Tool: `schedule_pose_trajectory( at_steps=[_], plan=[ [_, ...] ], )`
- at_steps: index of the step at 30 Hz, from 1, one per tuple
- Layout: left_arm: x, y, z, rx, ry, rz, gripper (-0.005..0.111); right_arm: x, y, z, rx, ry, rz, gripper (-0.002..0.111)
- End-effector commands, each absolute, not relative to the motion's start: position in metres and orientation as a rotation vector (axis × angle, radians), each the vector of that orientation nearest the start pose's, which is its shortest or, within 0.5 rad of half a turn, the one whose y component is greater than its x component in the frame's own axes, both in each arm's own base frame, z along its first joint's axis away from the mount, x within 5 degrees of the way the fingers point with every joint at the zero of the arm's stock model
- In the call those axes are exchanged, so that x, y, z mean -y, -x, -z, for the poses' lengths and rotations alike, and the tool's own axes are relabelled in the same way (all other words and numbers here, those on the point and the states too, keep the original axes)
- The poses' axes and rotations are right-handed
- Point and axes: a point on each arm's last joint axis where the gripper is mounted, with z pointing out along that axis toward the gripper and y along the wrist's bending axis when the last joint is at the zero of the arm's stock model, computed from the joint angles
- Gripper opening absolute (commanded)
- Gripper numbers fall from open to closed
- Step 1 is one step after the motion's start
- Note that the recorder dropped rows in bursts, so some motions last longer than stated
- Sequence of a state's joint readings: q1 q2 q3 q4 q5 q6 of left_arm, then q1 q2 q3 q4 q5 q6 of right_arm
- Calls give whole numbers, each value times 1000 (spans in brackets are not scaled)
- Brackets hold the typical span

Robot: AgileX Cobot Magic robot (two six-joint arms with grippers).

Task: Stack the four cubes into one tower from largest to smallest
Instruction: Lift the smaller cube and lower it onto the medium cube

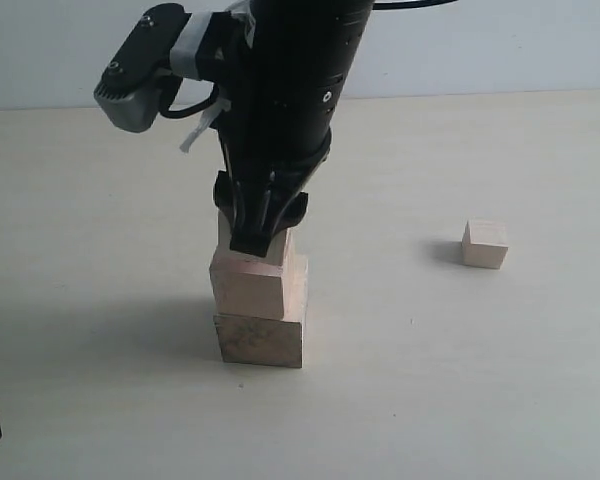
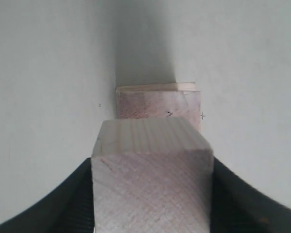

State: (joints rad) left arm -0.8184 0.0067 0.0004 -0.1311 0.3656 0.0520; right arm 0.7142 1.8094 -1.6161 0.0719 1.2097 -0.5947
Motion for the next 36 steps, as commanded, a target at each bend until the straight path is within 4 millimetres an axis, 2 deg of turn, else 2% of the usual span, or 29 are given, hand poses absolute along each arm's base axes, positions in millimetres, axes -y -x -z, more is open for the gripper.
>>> schedule_pose_trajectory(
  at_steps=[1,12,18,23,36],
  plan=[
    [42,-33,-181,-1749,-715,663,0,-257,-287,-292,-2290,1725,-116,3],
    [42,-33,-181,-1749,-715,663,0,-261,-292,-282,-2302,1727,-116,3],
    [42,-33,-181,-1749,-715,663,0,-260,-292,-281,-2297,1733,-98,3],
    [42,-33,-181,-1749,-715,663,0,-261,-289,-281,-2257,1820,-29,3],
    [42,-33,-181,-1749,-717,662,0,-264,-287,-281,-2230,1838,-12,3]
  ],
)
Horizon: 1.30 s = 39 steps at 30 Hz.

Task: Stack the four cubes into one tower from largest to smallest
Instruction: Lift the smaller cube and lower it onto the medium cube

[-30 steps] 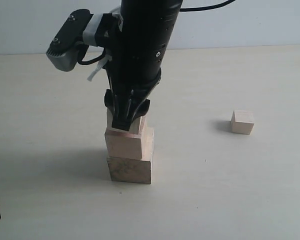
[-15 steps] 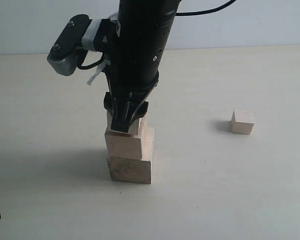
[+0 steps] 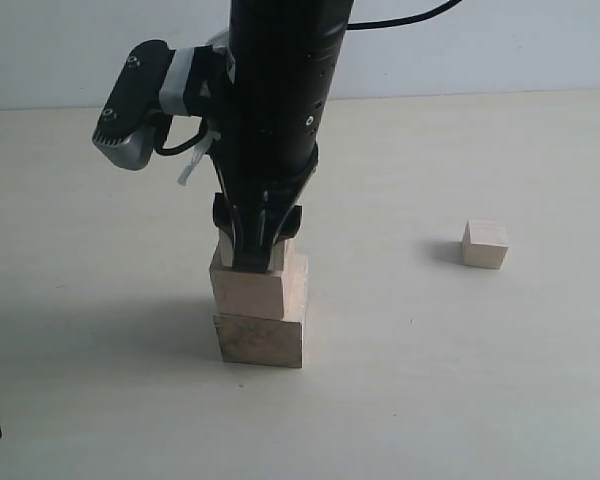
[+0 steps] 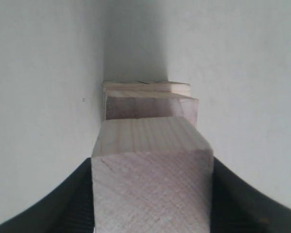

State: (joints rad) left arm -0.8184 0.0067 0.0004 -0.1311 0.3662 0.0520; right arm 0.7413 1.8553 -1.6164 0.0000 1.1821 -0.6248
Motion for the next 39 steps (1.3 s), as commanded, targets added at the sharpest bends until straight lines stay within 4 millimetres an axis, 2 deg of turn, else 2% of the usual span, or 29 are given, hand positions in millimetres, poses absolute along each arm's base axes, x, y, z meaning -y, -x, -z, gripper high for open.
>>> schedule_pose_trajectory(
  at_steps=[1,25,29,32,39],
  plan=[
    [42,-33,-181,-1749,-717,662,0,-264,-287,-281,-2230,1838,-12,3],
    [42,-33,-181,-1749,-717,662,0,-266,-290,-275,-2233,1841,-12,3],
    [42,-33,-181,-1749,-717,662,0,-266,-290,-275,-2233,1841,-12,15],
    [42,-33,-181,-1749,-717,662,0,-266,-290,-275,-2233,1841,-12,38],
    [42,-33,-181,-1749,-717,662,0,-267,-290,-275,-2235,1840,-20,54]
  ],
)
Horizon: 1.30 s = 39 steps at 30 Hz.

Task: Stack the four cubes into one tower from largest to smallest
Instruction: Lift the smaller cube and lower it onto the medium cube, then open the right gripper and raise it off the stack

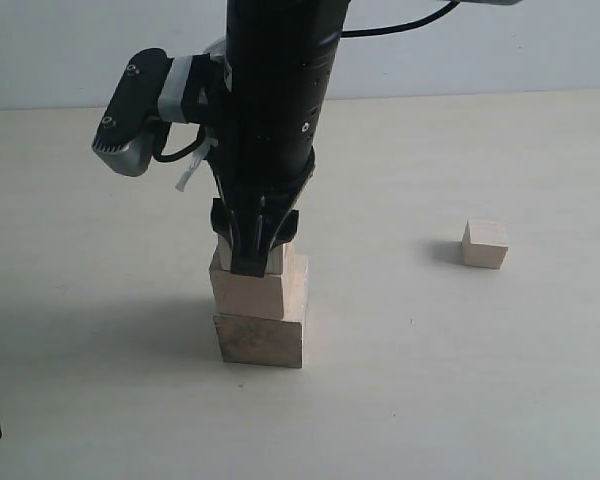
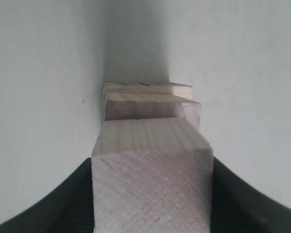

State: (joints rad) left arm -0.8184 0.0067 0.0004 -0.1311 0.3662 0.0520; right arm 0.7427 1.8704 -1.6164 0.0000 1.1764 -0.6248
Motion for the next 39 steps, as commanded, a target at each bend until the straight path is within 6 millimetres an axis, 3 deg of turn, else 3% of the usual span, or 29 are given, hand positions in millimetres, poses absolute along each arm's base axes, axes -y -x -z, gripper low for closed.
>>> schedule_pose_trajectory(
  at_steps=[1,5,11,28,31,34,39],
  plan=[
    [42,-33,-181,-1749,-717,662,0,-267,-290,-275,-2235,1840,-20,57],
    [42,-33,-181,-1749,-717,662,0,-267,-290,-275,-2235,1840,-20,72],
    [42,-33,-181,-1749,-717,662,0,-265,-288,-279,-2229,1838,-12,73],
    [42,-33,-181,-1749,-717,662,0,-224,-247,-373,-2169,1569,-35,73],
    [42,-33,-181,-1749,-717,662,0,-209,-240,-392,-2200,1406,8,72],
    [42,-33,-181,-1749,-717,662,0,-182,-240,-402,-2314,1117,33,70],
    [42,-33,-181,-1749,-717,662,0,-129,-247,-379,-2563,597,80,67]
  ],
)
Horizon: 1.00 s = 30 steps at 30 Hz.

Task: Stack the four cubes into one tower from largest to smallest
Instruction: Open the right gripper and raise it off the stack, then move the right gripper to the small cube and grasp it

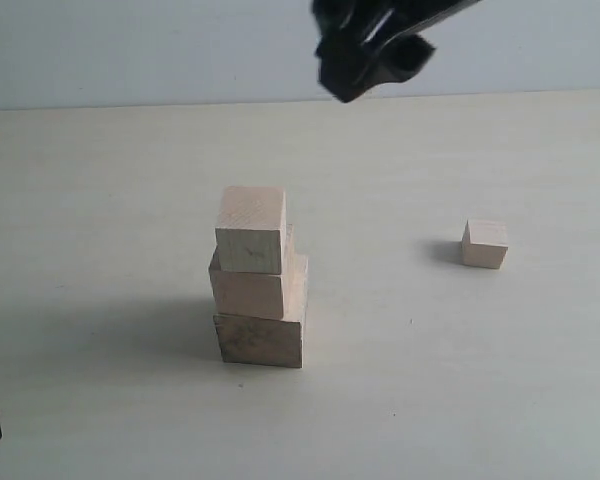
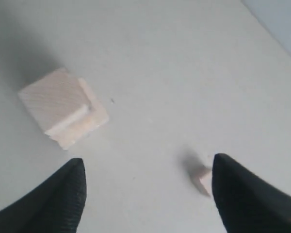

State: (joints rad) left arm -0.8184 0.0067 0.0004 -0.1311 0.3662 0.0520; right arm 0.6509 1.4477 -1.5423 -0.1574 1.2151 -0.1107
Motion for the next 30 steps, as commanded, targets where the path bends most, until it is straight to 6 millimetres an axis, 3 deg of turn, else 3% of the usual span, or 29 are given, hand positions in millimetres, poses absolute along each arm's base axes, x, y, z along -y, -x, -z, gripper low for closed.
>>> schedule_pose_trajectory(
  at_steps=[1,4,8,16,21,30],
  plan=[
    [42,-33,-181,-1749,-717,662,0,-115,-248,-366,-2625,460,115,67],
    [42,-33,-181,-1749,-717,662,0,-98,-258,-336,-2669,283,108,67],
    [42,-33,-181,-1749,-717,662,0,-90,-279,-297,-2720,99,72,67],
    [42,-33,-181,-1749,-717,662,0,-70,-333,-214,-2842,-182,77,67],
    [42,-33,-181,-1749,-717,662,0,-54,-348,-187,-2842,-378,69,67],
    [42,-33,-181,-1749,-717,662,0,-40,-363,-157,-2825,-472,68,67]
  ],
)
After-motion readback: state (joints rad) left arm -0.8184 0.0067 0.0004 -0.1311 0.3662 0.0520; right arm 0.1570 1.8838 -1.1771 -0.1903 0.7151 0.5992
